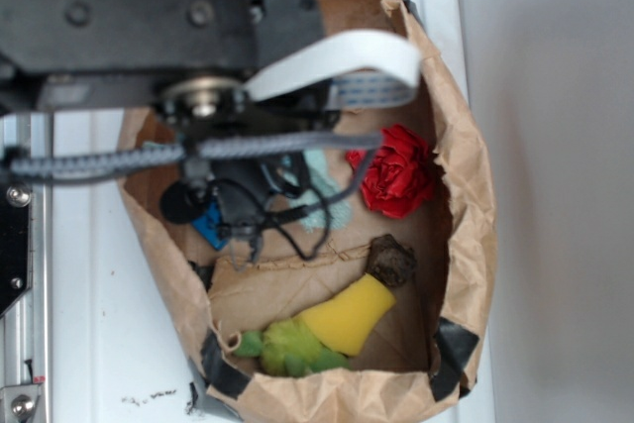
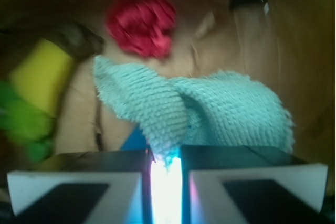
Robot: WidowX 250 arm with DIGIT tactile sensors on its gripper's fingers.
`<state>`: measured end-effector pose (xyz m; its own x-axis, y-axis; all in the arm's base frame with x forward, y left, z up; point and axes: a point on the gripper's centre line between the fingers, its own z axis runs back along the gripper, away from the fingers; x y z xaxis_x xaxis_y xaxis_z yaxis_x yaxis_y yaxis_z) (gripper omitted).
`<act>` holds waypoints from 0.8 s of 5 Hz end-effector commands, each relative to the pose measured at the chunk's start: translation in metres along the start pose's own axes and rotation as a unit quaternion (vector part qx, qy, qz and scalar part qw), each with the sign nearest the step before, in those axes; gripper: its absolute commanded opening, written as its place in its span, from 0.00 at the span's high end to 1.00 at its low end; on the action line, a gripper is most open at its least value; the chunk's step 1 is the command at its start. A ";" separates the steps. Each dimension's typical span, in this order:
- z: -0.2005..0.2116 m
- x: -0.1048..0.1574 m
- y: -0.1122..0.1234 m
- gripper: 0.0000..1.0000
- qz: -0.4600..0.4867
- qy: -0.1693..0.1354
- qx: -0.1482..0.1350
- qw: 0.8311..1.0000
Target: Grab the blue cloth.
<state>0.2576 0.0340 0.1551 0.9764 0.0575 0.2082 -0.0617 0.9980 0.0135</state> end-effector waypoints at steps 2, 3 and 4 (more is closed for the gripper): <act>0.030 0.022 -0.002 1.00 -0.043 -0.020 -0.024 0.999; 0.029 0.017 -0.002 1.00 -0.044 -0.026 -0.024 0.998; 0.026 0.014 -0.001 1.00 -0.032 -0.032 -0.025 0.999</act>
